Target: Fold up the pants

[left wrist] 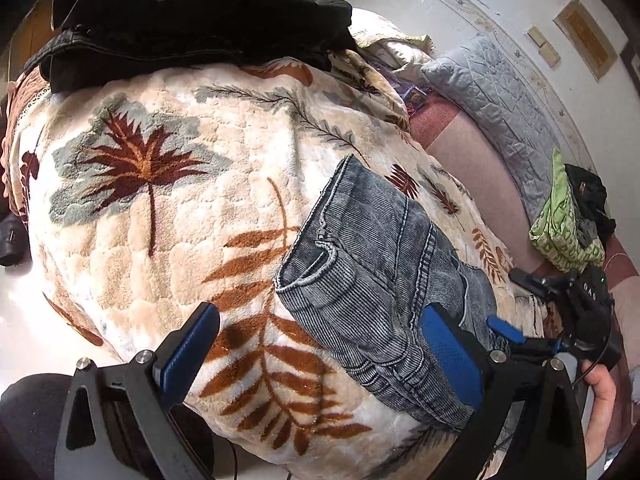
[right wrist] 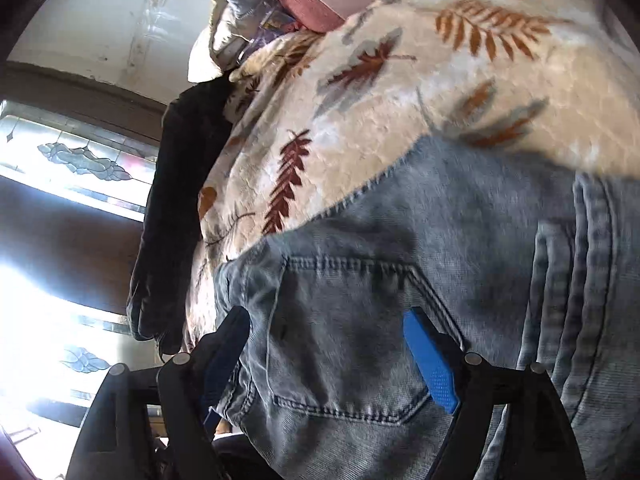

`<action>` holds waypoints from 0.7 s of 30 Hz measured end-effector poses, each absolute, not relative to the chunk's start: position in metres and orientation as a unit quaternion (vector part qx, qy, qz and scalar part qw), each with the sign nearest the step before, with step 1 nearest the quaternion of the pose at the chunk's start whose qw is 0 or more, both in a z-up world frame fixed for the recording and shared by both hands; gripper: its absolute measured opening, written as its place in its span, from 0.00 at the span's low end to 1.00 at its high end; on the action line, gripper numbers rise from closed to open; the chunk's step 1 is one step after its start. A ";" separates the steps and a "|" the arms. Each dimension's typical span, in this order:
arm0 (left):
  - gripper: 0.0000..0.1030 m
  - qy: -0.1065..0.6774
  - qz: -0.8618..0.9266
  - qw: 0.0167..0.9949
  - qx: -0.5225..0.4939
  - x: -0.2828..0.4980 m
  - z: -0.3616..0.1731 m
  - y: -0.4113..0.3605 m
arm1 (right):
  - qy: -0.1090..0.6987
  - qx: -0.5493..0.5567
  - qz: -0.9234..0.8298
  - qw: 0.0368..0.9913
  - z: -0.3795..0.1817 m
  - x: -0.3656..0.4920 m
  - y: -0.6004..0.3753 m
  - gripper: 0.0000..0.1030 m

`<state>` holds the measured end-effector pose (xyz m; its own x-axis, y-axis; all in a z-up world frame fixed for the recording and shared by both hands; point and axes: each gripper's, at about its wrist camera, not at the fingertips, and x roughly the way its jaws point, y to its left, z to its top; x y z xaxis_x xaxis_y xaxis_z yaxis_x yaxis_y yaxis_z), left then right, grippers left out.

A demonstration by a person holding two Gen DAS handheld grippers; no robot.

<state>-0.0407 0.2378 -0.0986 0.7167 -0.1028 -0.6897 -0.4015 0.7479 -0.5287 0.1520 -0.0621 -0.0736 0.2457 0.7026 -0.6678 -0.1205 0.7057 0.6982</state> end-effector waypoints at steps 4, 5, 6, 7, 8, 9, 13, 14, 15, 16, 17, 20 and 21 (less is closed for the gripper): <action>0.98 0.376 0.076 0.859 -0.338 -0.035 -0.101 0.232 | 0.544 0.257 0.234 0.764 -0.073 0.198 -0.062 0.80; 0.98 0.377 0.075 0.861 -0.332 -0.034 -0.101 0.230 | 0.556 0.249 0.221 0.762 -0.082 0.214 -0.061 0.80; 0.98 0.378 0.075 0.863 -0.327 -0.033 -0.101 0.229 | 0.573 0.241 0.203 0.757 -0.094 0.227 -0.064 0.80; 0.98 0.379 0.074 0.864 -0.323 -0.032 -0.102 0.227 | 0.586 0.246 0.193 0.747 -0.106 0.236 -0.068 0.80; 0.98 0.382 0.074 0.864 -0.320 -0.032 -0.102 0.226 | 0.581 0.263 0.196 0.745 -0.110 0.241 -0.072 0.80; 0.98 0.382 0.074 0.864 -0.319 -0.032 -0.103 0.227 | 0.575 0.276 0.194 0.746 -0.107 0.242 -0.075 0.80; 0.98 0.380 0.075 0.860 -0.333 -0.033 -0.105 0.232 | 0.549 0.246 0.232 0.764 -0.079 0.237 -0.070 0.80; 0.98 0.379 0.072 0.858 -0.340 -0.034 -0.106 0.233 | 0.546 0.228 0.230 0.772 -0.074 0.236 -0.070 0.80; 0.98 0.376 0.070 0.856 -0.348 -0.034 -0.106 0.234 | 0.544 0.216 0.227 0.778 -0.070 0.234 -0.071 0.80; 0.98 0.372 0.067 0.854 -0.356 -0.035 -0.107 0.236 | 0.544 0.210 0.221 0.782 -0.067 0.231 -0.073 0.80; 0.98 0.368 0.063 0.853 -0.365 -0.036 -0.107 0.237 | 0.541 0.212 0.225 0.782 -0.064 0.226 -0.075 0.80; 0.98 0.357 0.051 0.844 -0.397 -0.038 -0.110 0.244 | 0.536 0.216 0.265 0.772 -0.058 0.199 -0.077 0.80; 0.98 0.354 0.049 0.840 -0.409 -0.039 -0.111 0.247 | 0.533 0.220 0.281 0.767 -0.057 0.184 -0.076 0.80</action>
